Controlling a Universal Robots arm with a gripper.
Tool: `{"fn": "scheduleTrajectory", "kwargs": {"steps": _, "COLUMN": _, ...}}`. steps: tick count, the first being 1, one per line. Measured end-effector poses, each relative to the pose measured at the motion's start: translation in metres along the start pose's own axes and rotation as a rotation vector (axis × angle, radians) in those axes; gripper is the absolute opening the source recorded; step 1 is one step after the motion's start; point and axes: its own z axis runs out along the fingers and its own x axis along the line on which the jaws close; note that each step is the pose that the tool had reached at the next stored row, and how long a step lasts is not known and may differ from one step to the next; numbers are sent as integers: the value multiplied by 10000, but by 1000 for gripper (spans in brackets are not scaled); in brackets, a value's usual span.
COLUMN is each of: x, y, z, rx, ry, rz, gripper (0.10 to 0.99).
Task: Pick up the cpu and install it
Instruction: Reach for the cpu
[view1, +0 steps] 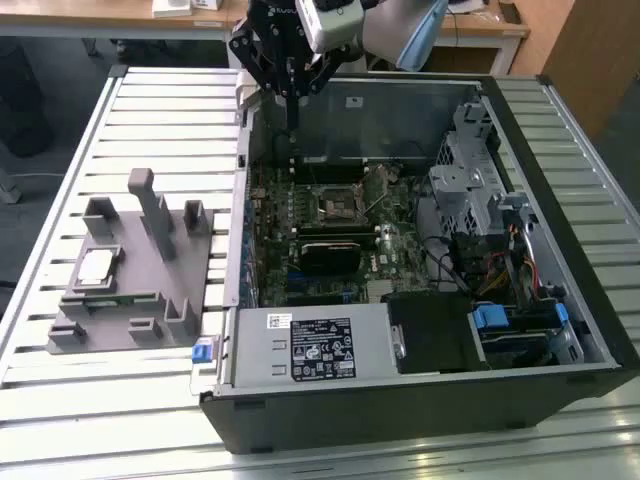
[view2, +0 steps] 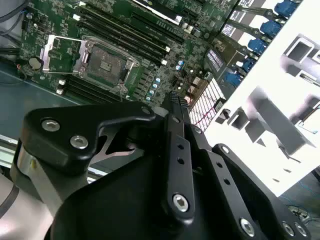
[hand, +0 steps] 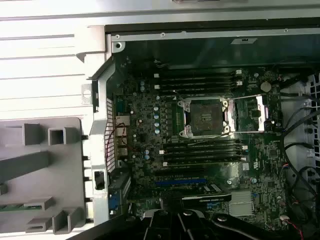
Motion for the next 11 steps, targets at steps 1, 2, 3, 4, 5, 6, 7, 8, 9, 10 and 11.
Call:
{"fn": "scheduleTrajectory", "kwargs": {"steps": 1, "x": 0, "y": 0, "z": 0, "rx": 0, "ry": 0, "rz": 0, "gripper": 106}}
{"fn": "scheduleTrajectory", "kwargs": {"steps": 2, "x": 0, "y": 0, "z": 0, "rx": 0, "ry": 0, "rz": 0, "gripper": 106}}
{"fn": "scheduleTrajectory", "kwargs": {"steps": 3, "x": 0, "y": 0, "z": 0, "rx": 0, "ry": 0, "rz": 0, "gripper": 106}}
{"fn": "scheduleTrajectory", "kwargs": {"steps": 4, "x": 0, "y": 0, "z": 0, "rx": 0, "ry": 0, "rz": 0, "gripper": 106}}
{"fn": "scheduleTrajectory", "kwargs": {"steps": 5, "x": 0, "y": 0, "z": 0, "rx": -1, "ry": 0, "rz": 0, "gripper": 106}}
{"fn": "scheduleTrajectory", "kwargs": {"steps": 6, "x": 0, "y": 0, "z": 0, "rx": 0, "ry": 0, "rz": 0, "gripper": 106}}
{"fn": "scheduleTrajectory", "kwargs": {"steps": 7, "x": 0, "y": 0, "z": 0, "rx": 0, "ry": 0, "rz": 0, "gripper": 106}}
{"fn": "scheduleTrajectory", "kwargs": {"steps": 8, "x": 0, "y": 0, "z": 0, "rx": 0, "ry": 0, "rz": 0, "gripper": 106}}
{"fn": "scheduleTrajectory", "kwargs": {"steps": 9, "x": 0, "y": 0, "z": 0, "rx": 0, "ry": 0, "rz": 0, "gripper": 106}}
{"fn": "scheduleTrajectory", "kwargs": {"steps": 10, "x": 4, "y": 0, "z": 0, "rx": 0, "ry": 0, "rz": 1, "gripper": 106}}
{"fn": "scheduleTrajectory", "kwargs": {"steps": 11, "x": 12, "y": -1, "z": -1, "rx": 0, "ry": 0, "rz": 1, "gripper": 106}}
